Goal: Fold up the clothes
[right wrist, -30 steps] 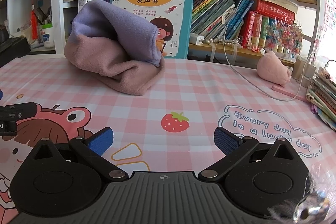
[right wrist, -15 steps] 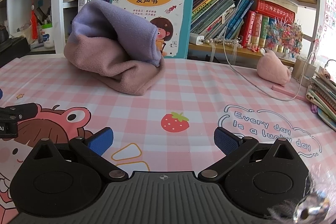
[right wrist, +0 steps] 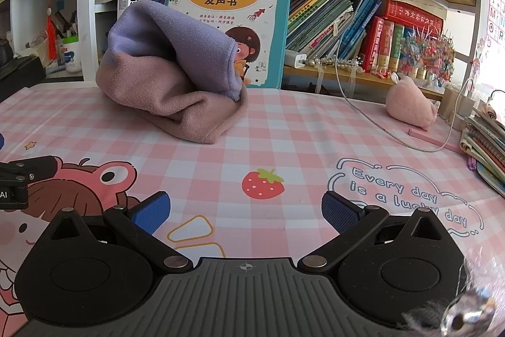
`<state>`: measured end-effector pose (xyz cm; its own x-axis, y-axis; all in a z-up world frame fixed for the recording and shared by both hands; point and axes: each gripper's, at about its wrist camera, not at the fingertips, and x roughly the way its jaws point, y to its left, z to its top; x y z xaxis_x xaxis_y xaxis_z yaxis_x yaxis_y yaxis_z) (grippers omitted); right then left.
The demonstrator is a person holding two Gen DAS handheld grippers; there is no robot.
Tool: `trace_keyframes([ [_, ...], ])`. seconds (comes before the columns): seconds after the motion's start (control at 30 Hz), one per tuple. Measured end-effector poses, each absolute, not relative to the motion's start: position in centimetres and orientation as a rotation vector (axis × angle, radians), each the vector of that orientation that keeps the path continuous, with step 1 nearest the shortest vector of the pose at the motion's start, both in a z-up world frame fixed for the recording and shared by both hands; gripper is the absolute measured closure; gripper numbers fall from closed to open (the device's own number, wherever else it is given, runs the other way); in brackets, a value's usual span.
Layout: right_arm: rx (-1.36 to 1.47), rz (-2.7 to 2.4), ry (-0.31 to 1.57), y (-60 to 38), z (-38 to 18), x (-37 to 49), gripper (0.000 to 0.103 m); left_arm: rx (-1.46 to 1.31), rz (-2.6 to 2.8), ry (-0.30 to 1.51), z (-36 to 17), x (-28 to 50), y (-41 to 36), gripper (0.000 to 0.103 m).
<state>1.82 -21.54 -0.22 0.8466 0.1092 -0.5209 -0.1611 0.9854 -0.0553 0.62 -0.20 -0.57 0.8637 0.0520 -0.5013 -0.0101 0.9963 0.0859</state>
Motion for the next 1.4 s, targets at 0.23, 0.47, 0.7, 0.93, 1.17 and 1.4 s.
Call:
trace_keyframes([
  [0.23,-0.096,0.143,0.544,-21.53,-0.18,1.82,0.0,0.08,0.033,0.529,-0.58,0.6,-0.19,0.0],
  [0.47,-0.1,0.143,0.543,-21.52,-0.18,1.83,0.0,0.08,0.02,0.529,-0.55,0.66,-0.26,0.0],
  [0.7,-0.105,0.141,0.536,-21.46,-0.17,1.73,0.0,0.105,0.021,0.513,-0.44,0.39,-0.7,0.0],
  [0.93,-0.115,0.143,0.53,-21.29,-0.18,1.61,0.0,0.09,0.016,0.516,-0.44,0.42,-0.41,0.0],
  [1.17,-0.113,0.143,0.53,-21.31,-0.22,1.6,0.0,0.086,0.016,0.512,-0.44,0.36,-0.38,0.0],
  [1.4,-0.114,0.143,0.529,-21.3,-0.2,1.61,0.0,0.088,0.033,0.515,-0.42,0.44,-0.36,0.0],
])
